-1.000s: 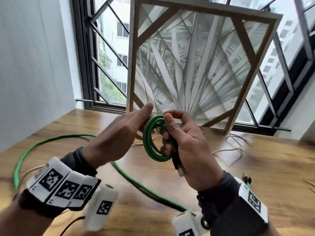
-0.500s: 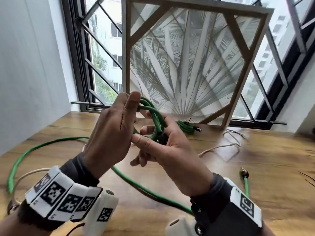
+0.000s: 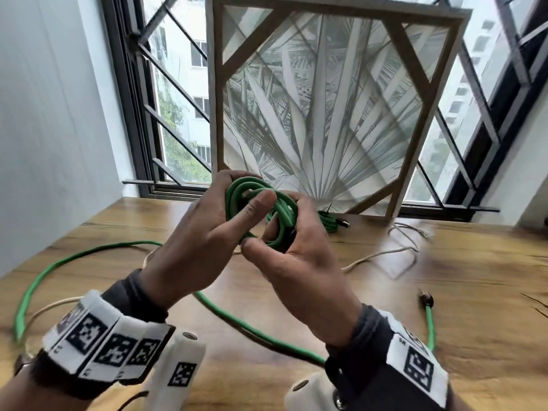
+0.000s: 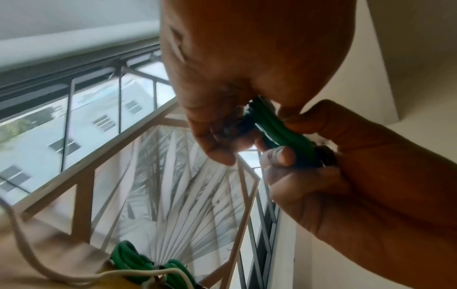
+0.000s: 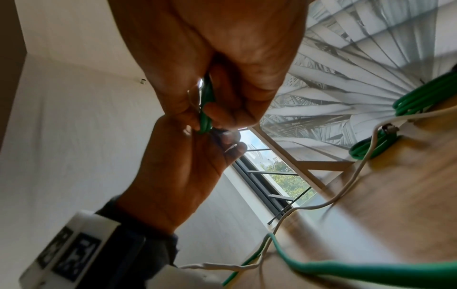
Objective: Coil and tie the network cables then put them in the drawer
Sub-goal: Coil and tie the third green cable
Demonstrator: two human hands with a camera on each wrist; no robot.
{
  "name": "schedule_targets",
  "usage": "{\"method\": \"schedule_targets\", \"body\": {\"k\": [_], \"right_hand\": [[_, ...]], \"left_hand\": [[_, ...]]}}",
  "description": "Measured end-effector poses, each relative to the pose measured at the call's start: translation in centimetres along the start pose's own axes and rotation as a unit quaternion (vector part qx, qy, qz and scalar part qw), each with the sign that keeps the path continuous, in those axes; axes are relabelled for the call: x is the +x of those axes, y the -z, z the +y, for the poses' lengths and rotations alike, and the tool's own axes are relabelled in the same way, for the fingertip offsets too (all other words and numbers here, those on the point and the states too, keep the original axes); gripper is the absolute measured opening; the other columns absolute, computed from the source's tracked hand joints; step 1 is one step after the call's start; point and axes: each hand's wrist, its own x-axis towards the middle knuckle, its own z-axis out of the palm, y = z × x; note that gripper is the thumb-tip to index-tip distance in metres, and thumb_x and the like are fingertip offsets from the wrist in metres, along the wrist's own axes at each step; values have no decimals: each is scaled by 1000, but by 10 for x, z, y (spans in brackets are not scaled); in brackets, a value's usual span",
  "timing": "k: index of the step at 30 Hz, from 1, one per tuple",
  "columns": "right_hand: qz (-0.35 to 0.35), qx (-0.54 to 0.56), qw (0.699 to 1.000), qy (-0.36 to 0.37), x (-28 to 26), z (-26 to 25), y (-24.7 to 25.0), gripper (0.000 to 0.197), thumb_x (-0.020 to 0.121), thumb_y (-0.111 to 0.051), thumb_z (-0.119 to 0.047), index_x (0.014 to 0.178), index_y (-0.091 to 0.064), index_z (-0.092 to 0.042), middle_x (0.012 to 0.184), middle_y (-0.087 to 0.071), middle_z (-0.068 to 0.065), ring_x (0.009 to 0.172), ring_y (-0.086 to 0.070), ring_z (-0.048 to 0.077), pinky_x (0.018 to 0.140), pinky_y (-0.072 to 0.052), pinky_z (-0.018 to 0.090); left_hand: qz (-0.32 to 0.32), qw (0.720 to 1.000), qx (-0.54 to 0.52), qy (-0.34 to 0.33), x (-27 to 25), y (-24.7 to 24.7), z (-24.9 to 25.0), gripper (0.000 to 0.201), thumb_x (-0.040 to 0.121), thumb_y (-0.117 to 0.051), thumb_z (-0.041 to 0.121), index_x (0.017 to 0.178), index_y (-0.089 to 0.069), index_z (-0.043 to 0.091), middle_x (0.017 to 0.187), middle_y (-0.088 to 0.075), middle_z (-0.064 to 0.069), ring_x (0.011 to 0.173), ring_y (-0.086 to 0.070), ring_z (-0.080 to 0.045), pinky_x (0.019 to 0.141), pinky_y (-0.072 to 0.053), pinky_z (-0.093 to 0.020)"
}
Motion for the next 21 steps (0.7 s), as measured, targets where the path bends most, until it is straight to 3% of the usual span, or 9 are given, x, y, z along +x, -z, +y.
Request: {"method": "schedule_targets", "body": {"k": [3, 5, 7, 10, 12, 15, 21], "right_hand": [[-12, -27, 999, 31, -1, -1, -1, 46, 83, -76, -10, 119, -49, -20, 71, -53, -10, 61, -48, 7, 55, -43, 29], [-29, -51, 997, 43, -1, -1, -3, 42, 89, -73, -28, 123, -48, -26, 75, -57, -4, 61, -53, 10, 55, -45, 36], [-32, -63, 997, 44, -1, -2, -3, 33, 96, -60, -48, 123, -52, -30, 75, -62, -1, 59, -55, 9, 56, -47, 40], [-10, -106, 993, 55, 0, -5, 2, 37, 99, -43, -61, 106, -62, -30, 69, -65, 1, 54, -56, 11, 58, -51, 50], [9, -170, 983, 68, 1, -7, 5, 46, 100, -41, -62, 95, -65, -23, 63, -63, 1, 52, -56, 14, 59, -52, 51], [18, -246, 965, 89, 3, -8, 8, 53, 101, -41, -60, 86, -64, -15, 58, -59, 6, 54, -57, 23, 60, -51, 48], [-28, -144, 983, 114, 6, -9, 7, 35, 110, -40, -36, 98, -66, -16, 58, -57, -5, 54, -57, 20, 62, -51, 54]], "left_hand": [[70, 993, 75, -62, -2, 2, 8, 25, 97, -66, 51, 104, -68, 27, 75, -70, 12, 66, -65, -7, 65, -50, -23], [120, 984, 94, -93, -4, 3, 15, 15, 100, -69, 38, 106, -68, 24, 72, -70, 8, 65, -68, -10, 62, -51, -17], [146, 975, 123, -112, -3, 5, 18, 15, 99, -64, 38, 106, -66, 24, 72, -71, 7, 69, -69, -6, 64, -49, -12], [139, 975, 134, -110, -1, 8, 15, 18, 101, -59, 40, 104, -66, 24, 67, -69, 6, 65, -69, -8, 63, -53, -21], [132, 975, 142, -109, -1, 9, 11, 14, 104, -60, 33, 103, -68, 22, 64, -68, 5, 62, -68, -11, 63, -54, -28], [136, 973, 150, -113, -1, 9, 9, 16, 107, -59, 32, 98, -68, 22, 61, -66, 3, 58, -66, -12, 60, -51, -26], [134, 987, 69, -63, 1, 10, 9, 28, 103, -52, 43, 88, -64, 22, 58, -59, 1, 47, -49, -7, 47, -39, -23]]}}
